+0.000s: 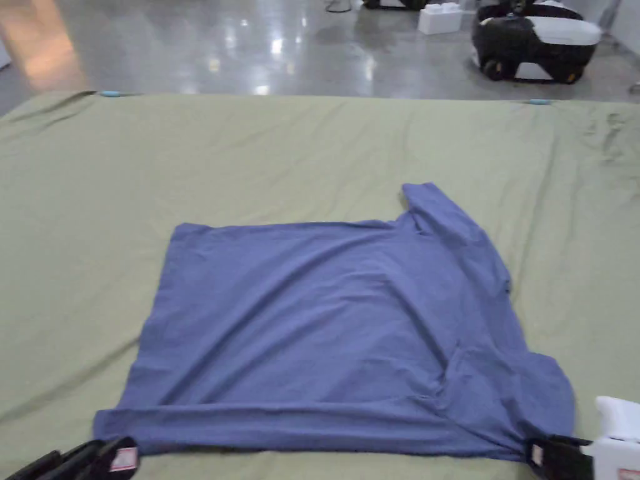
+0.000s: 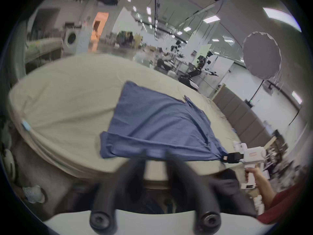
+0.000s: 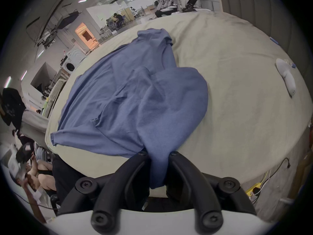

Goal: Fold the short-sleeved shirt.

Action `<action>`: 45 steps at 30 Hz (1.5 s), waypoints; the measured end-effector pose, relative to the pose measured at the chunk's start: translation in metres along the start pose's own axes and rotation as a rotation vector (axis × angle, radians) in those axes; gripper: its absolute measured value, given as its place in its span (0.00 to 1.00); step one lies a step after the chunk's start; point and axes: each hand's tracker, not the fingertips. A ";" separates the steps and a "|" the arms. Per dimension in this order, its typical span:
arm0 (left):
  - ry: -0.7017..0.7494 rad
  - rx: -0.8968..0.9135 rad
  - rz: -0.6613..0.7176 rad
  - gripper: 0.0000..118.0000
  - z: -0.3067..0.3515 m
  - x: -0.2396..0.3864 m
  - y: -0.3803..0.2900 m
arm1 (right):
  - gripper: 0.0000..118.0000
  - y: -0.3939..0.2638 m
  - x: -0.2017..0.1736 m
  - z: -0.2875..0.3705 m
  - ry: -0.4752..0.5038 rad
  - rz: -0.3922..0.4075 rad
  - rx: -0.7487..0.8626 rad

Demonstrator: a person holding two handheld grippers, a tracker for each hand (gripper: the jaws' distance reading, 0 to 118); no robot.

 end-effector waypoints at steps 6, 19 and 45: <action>0.289 -0.179 0.134 0.91 -0.064 -0.082 0.034 | 0.14 -0.004 -0.009 0.006 0.000 0.022 0.004; 0.362 -0.281 -0.067 0.05 -0.099 -0.067 0.020 | 0.14 -0.004 -0.020 0.014 -0.001 0.045 0.009; 0.226 -0.207 0.130 0.03 -0.157 -0.073 0.133 | 0.14 0.145 -0.025 -0.015 0.058 -0.007 -0.068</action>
